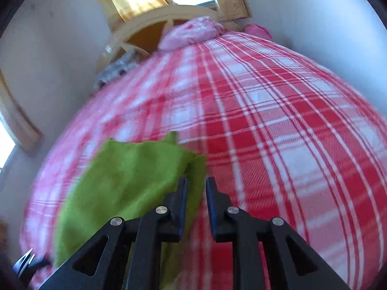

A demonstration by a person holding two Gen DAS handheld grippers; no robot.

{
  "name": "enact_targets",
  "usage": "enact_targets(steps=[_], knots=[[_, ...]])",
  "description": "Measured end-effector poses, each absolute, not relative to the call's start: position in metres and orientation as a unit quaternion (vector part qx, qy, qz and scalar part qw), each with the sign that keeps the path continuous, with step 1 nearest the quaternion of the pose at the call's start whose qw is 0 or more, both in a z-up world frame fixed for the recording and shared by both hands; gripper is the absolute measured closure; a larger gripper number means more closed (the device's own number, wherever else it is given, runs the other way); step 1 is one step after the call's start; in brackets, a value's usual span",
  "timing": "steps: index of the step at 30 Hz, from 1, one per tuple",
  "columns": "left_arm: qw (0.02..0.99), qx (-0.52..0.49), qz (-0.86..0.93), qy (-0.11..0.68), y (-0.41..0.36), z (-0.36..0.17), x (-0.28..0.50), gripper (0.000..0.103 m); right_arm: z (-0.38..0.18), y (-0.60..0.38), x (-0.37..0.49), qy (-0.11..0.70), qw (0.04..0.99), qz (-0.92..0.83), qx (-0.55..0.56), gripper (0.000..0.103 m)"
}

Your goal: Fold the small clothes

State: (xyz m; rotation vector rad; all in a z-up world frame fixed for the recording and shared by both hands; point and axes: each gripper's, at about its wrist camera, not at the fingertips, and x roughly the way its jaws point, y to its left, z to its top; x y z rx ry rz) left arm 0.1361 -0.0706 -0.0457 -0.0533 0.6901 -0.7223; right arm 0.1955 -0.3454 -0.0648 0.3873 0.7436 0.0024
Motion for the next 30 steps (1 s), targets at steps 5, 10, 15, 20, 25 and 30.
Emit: enact_targets(steps=[5, 10, 15, 20, 25, 30], knots=[[0.901, -0.062, -0.263, 0.341, -0.039, -0.048, 0.167, 0.03, -0.048, -0.308, 0.137, 0.332, 0.927, 0.059, 0.161, 0.041], [0.892, -0.042, -0.248, 0.376, -0.065, -0.072, 0.178, 0.03, -0.057, -0.256, 0.135, 0.355, 0.927, 0.099, 0.067, 0.042], [0.884, -0.01, -0.232, 0.407, -0.084, -0.097, 0.175, 0.03, -0.097, -0.232, 0.146, 0.422, 0.903, 0.075, -0.028, 0.08], [0.874, -0.009, -0.245, 0.419, -0.079, -0.104, 0.172, 0.029, -0.102, -0.247, 0.118, 0.426, 0.903, 0.058, -0.005, 0.092], [0.874, -0.004, -0.259, 0.412, -0.069, -0.101, 0.171, 0.025, -0.104, -0.269, 0.097, 0.418, 0.907, 0.044, 0.042, 0.093], [0.888, -0.016, -0.259, 0.38, -0.048, -0.074, 0.17, 0.026, -0.086, -0.263, 0.088, 0.445, 0.894, 0.049, 0.024, 0.093]])
